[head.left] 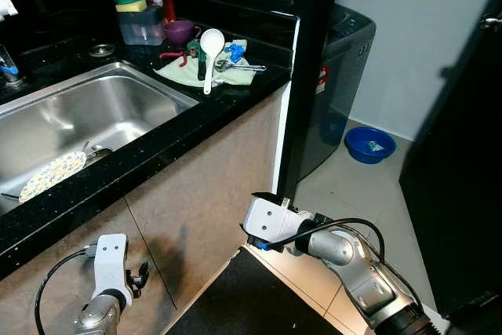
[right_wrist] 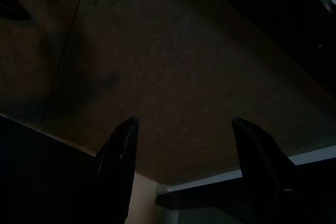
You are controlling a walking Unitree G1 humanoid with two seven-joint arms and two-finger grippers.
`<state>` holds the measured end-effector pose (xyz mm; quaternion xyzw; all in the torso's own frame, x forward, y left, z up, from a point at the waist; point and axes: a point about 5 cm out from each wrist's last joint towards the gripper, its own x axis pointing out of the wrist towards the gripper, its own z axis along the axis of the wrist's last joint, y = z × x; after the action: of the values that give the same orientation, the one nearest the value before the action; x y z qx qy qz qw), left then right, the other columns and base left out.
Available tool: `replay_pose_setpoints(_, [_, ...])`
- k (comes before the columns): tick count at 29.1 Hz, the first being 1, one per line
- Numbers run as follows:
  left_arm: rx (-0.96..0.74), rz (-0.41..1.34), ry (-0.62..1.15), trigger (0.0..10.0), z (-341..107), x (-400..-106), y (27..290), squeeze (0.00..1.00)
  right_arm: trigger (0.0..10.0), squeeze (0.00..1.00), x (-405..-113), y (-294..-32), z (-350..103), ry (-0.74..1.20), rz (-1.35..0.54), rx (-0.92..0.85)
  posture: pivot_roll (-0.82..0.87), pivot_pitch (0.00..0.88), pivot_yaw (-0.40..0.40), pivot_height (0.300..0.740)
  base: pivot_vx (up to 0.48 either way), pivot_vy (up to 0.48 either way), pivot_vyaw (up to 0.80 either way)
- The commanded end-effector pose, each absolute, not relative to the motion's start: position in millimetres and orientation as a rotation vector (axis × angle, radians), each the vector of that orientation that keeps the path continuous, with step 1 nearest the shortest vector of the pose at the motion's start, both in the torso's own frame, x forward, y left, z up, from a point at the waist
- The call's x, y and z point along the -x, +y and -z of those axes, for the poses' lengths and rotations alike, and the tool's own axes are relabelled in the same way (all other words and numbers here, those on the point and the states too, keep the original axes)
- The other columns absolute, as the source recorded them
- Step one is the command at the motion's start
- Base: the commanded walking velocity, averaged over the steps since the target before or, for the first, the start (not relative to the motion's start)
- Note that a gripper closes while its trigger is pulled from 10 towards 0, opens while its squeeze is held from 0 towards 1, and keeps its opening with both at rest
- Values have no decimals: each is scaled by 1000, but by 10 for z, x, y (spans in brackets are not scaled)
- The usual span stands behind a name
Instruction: Kitchen organization
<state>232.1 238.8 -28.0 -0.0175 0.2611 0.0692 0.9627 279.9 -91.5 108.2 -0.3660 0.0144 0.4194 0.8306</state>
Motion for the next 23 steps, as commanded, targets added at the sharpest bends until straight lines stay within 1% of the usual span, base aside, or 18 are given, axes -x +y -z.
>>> replay_pose_setpoints(1, [34,-150,527,10000,273,-2326,2422,0,10000,0,-2813,-905,-1108,25,-891,766,-15,0,17,740,0,0,0])
replay_pose_setpoints(23, [39,-146,544,10000,326,-2285,2394,0,10000,0,-2789,-932,-1081,27,-889,769,-15,0,8,740,0,0,0])
